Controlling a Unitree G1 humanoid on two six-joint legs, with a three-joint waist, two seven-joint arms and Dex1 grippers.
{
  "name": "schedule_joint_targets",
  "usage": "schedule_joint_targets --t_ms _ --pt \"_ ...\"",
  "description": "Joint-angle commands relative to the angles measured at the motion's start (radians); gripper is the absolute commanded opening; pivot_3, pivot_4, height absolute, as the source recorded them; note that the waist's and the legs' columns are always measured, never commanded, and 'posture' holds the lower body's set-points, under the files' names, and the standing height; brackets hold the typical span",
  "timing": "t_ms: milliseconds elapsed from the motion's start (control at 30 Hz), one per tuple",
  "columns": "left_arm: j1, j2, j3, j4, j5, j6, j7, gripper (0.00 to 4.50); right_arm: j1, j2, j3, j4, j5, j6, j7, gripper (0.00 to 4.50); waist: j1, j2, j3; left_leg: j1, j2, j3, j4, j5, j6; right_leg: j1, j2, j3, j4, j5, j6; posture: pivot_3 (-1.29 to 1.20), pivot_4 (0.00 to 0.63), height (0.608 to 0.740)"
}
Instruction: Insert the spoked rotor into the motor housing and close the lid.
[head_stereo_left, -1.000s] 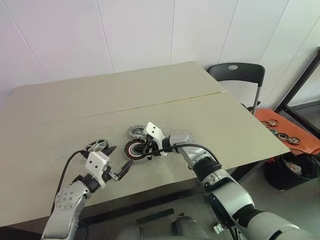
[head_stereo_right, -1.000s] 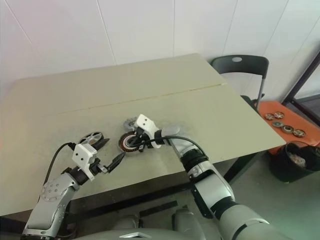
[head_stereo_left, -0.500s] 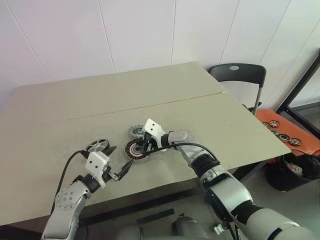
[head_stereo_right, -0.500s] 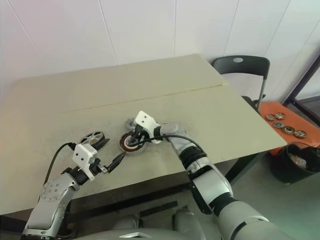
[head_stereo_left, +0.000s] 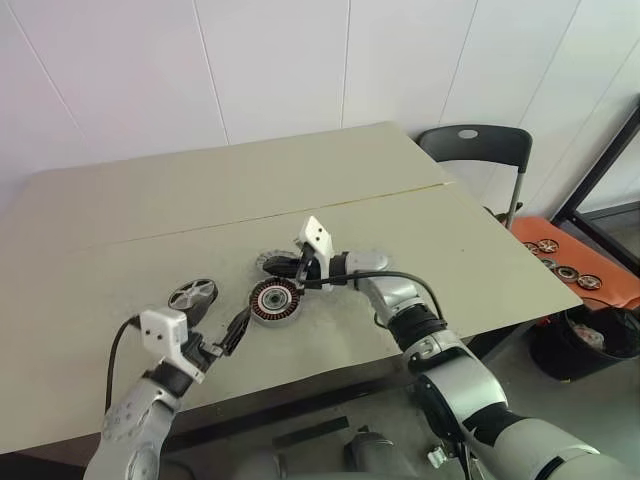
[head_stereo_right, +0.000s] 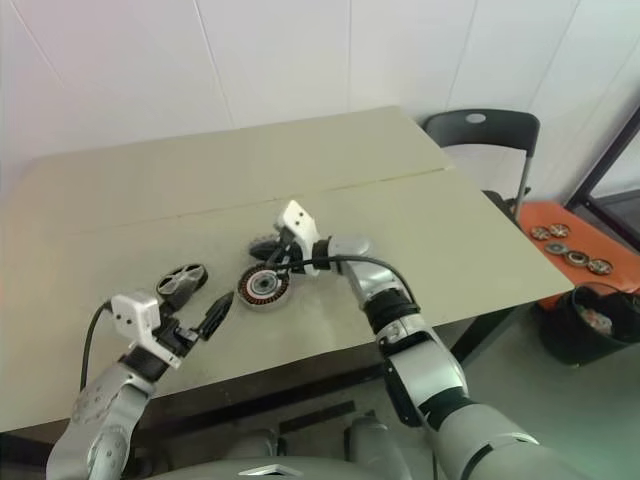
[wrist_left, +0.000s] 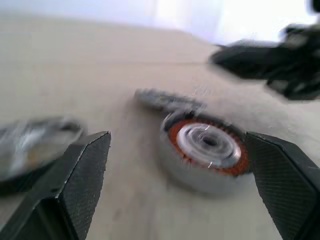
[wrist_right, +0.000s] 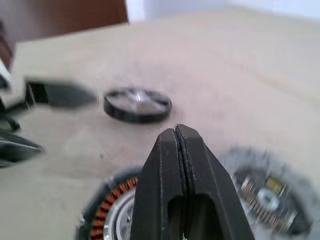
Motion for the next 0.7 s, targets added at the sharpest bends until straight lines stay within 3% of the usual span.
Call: schedule_joint_targets --t_ms 33,400,700 --pt "0.031 -0.040 0.075 -0.056 -0.128 0.106 0.110 4.50 -0.037 -0.056 -0.022 -0.074 0.046 0.005 0.096 0.02 0.000 -0.001 0.000 0.000 0.000 0.000 0.001 0.000 0.000 0.000 0.000 0.000 0.000 0.000 0.000 0.00 0.000 0.740" --pt "-0.209 -0.167 0.213 0.013 -0.439 0.282 0.437 4.50 -0.011 -0.180 -0.003 -0.116 0.030 -0.025 0.173 0.02 0.001 -0.004 0.003 0.000 -0.001 0.000 0.003 0.000 0.000 0.002 0.000 -0.001 -0.001 0.000 0.000 0.00 0.000 0.740" --pt "-0.329 -0.208 0.266 0.146 -0.538 0.328 0.586 4.50 0.020 -0.199 -0.014 -0.175 0.044 -0.004 0.143 0.02 0.002 -0.005 0.003 0.001 -0.002 0.000 0.002 0.000 0.000 0.003 0.000 -0.001 -0.001 0.000 0.000 0.00 0.000 0.740"
